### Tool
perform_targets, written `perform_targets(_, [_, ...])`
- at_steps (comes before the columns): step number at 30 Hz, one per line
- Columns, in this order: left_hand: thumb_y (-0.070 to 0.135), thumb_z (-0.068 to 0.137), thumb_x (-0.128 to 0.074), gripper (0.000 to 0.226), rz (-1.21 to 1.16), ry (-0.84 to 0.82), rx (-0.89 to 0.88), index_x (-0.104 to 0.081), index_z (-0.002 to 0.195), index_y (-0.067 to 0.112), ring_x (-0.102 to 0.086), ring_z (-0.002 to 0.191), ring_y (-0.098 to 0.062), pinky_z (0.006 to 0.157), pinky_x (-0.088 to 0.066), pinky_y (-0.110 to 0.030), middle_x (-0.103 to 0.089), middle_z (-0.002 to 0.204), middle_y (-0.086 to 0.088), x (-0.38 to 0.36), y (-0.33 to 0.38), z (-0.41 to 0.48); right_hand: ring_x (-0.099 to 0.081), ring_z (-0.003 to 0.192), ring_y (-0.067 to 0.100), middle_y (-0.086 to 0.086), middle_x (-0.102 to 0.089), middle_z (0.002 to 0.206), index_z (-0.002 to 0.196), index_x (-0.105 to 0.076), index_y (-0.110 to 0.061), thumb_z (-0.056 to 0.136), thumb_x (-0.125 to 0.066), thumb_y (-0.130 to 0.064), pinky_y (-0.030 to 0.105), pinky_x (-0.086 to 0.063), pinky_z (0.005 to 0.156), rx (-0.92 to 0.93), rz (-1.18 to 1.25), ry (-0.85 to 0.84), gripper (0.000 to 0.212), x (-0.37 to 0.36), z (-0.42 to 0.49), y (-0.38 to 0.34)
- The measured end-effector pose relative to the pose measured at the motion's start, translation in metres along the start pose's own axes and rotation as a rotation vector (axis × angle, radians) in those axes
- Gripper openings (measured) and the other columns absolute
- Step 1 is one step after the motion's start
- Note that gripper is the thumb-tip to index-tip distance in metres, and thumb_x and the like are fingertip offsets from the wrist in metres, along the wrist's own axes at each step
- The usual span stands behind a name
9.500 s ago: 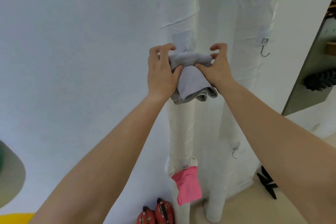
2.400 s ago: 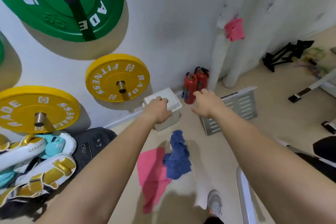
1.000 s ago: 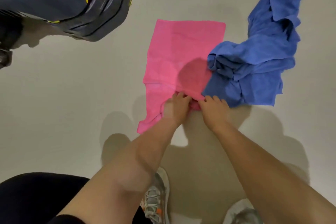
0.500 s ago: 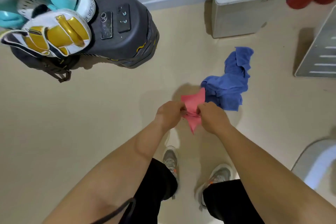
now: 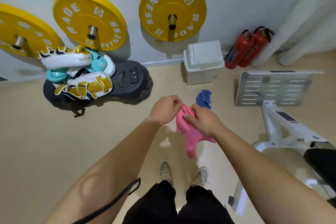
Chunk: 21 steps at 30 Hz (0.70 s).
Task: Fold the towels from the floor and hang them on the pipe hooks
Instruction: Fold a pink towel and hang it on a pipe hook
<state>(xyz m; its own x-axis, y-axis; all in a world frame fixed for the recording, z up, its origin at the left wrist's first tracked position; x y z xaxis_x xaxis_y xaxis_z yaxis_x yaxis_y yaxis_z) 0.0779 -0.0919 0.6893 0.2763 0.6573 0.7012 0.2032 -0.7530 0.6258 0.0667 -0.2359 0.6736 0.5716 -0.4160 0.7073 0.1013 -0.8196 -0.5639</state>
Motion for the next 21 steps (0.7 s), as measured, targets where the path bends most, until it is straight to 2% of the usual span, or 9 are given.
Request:
perform_targets(4, [0.024, 0.092, -0.060, 0.011, -0.003, 0.038, -0.081, -0.068, 0.086, 0.029, -0.062, 0.080, -0.018, 0.072, -0.049, -0.031, -0.070, 0.083, 0.007, 0.038, 0.042, -0.014, -0.051, 0.069, 0.020, -0.005, -0.054, 0.073, 0.085, -0.051, -0.020, 0.095, -0.050, -0.035, 0.032, -0.031, 0.053, 0.031, -0.075, 0.114, 0.018, 0.046, -0.024, -0.023])
perform_targets(7, [0.023, 0.092, -0.061, 0.010, 0.028, 0.025, -0.149, -0.068, 0.085, 0.026, -0.063, 0.082, -0.018, 0.076, -0.052, -0.035, -0.071, 0.086, 0.004, 0.059, 0.068, -0.020, -0.056, 0.070, 0.022, -0.007, -0.058, 0.072, 0.077, -0.054, -0.024, 0.085, -0.047, -0.045, 0.036, -0.048, 0.062, 0.002, -0.072, 0.144, 0.024, 0.073, -0.035, -0.026])
perform_targets(9, [0.023, 0.092, -0.060, 0.011, 0.063, 0.034, -0.210, -0.070, 0.087, 0.022, -0.063, 0.084, -0.020, 0.078, -0.052, -0.037, -0.072, 0.088, 0.002, 0.072, 0.084, -0.024, -0.058, 0.071, 0.022, -0.006, -0.062, 0.072, 0.076, -0.057, -0.024, 0.081, -0.051, -0.050, 0.038, -0.052, 0.066, -0.008, -0.106, 0.154, 0.026, 0.092, -0.042, -0.028])
perform_targets(12, [0.022, 0.092, -0.057, 0.012, 0.095, 0.080, -0.275, -0.069, 0.088, 0.023, -0.062, 0.085, -0.018, 0.075, -0.050, -0.036, -0.070, 0.089, 0.005, 0.094, 0.103, -0.028, -0.056, 0.069, 0.019, -0.004, -0.062, 0.072, 0.076, -0.058, -0.026, 0.081, -0.071, -0.046, 0.034, -0.042, 0.060, 0.004, -0.153, 0.164, 0.024, 0.118, -0.051, -0.036])
perform_targets(14, [0.023, 0.094, -0.057, 0.012, 0.122, 0.096, -0.320, -0.068, 0.089, 0.023, -0.061, 0.087, -0.018, 0.074, -0.049, -0.034, -0.069, 0.088, 0.006, 0.106, 0.113, -0.030, -0.053, 0.066, 0.017, -0.005, -0.059, 0.068, 0.071, -0.055, -0.026, 0.078, -0.075, -0.045, 0.034, -0.037, 0.057, 0.018, -0.164, 0.170, 0.029, 0.131, -0.056, -0.042])
perform_targets(17, [0.023, 0.097, -0.055, 0.014, 0.200, 0.120, -0.348, -0.067, 0.093, 0.019, -0.060, 0.087, -0.019, 0.073, -0.046, -0.034, -0.068, 0.091, 0.005, 0.122, 0.119, -0.033, -0.051, 0.063, 0.015, -0.005, -0.058, 0.066, 0.071, -0.059, -0.021, 0.081, -0.075, -0.038, 0.030, -0.034, 0.054, 0.047, -0.155, 0.163, 0.025, 0.144, -0.064, -0.048])
perform_targets(21, [0.025, 0.097, -0.054, 0.014, 0.228, 0.189, -0.325, -0.066, 0.090, 0.024, -0.059, 0.084, -0.019, 0.073, -0.050, -0.036, -0.068, 0.091, 0.004, 0.145, 0.117, -0.033, -0.052, 0.069, 0.014, -0.011, -0.055, 0.068, 0.077, -0.057, -0.027, 0.086, -0.064, -0.018, 0.022, -0.031, 0.054, 0.078, -0.194, 0.159, 0.015, 0.152, -0.074, -0.056])
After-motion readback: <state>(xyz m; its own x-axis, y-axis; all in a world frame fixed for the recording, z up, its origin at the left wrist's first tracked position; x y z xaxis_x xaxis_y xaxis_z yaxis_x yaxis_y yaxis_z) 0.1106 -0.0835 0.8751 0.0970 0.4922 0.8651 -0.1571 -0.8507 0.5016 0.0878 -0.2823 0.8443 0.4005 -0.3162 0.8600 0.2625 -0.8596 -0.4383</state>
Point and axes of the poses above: each hand's wrist, its own z-axis towards the middle knuckle, its own x-axis out of the back of the hand, y = z × x, the point moved 9 cm from there along z, towards the middle knuckle
